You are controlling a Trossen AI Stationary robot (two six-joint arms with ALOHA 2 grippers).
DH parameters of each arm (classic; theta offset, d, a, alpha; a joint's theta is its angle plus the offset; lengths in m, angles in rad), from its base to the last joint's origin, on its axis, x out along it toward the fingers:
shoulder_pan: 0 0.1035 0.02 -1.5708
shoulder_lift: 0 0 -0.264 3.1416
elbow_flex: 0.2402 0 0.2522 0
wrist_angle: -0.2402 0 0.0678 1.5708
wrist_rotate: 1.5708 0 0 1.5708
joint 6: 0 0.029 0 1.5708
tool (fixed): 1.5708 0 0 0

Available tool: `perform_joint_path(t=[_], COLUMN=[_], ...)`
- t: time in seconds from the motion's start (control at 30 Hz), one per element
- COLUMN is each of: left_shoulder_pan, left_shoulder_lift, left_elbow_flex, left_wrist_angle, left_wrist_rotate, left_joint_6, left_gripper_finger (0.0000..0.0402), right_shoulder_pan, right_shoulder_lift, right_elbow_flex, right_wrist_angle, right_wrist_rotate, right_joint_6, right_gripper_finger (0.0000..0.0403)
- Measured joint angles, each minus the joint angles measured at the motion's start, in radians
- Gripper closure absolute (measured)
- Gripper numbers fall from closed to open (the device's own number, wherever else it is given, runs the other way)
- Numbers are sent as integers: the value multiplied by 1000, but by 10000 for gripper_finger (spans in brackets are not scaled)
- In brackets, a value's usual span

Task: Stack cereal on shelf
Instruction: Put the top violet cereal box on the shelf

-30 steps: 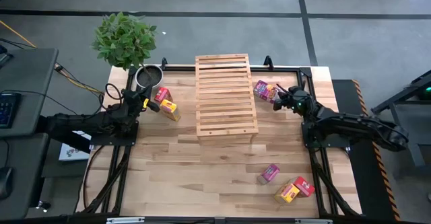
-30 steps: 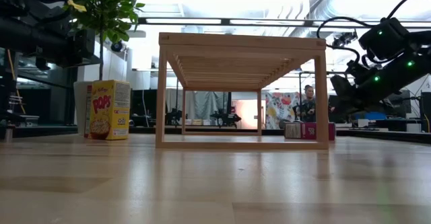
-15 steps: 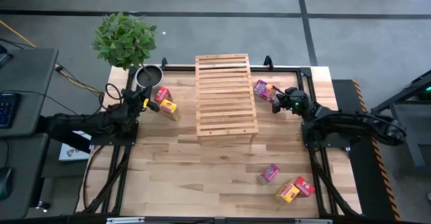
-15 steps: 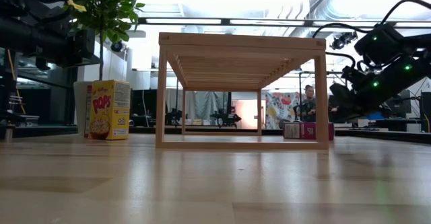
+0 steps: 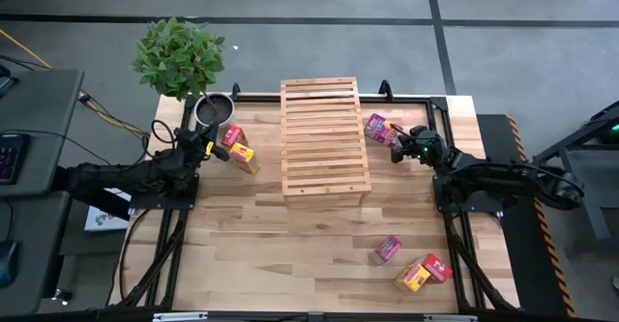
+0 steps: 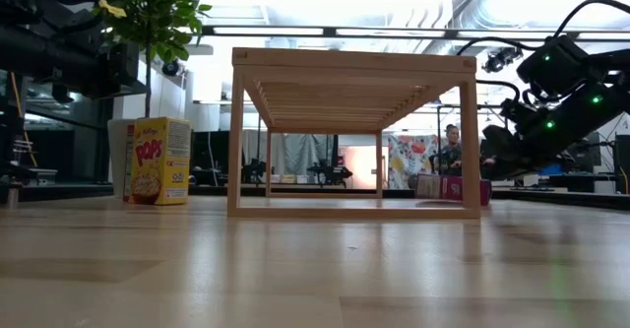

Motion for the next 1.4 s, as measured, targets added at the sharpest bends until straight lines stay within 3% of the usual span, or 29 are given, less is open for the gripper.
perform_joint_path(t=[0.13,0.47,0.83,1.27,1.4], left_shoulder_pan=[0,0,0,0,0], left_shoulder_lift=[0,0,0,0,0], left_elbow_flex=[0,0,0,0,0], left_wrist_angle=[0,0,0,0,0], left_wrist_rotate=[0,0,0,0,0], left_joint_6=[0,0,0,0,0], left_gripper_finger=[398,398,398,398,398], right_shoulder_pan=[0,0,0,0,0], right_shoulder_lift=[0,3,3,-46,-32], right_elbow_flex=[31,195,203,168,104], right_wrist_angle=[-75,-453,-519,-155,-119], right_wrist_rotate=[1,19,18,-90,-39], right_joint_6=[9,24,63,-74,-80], right_gripper_finger=[403,403,403,403,403])
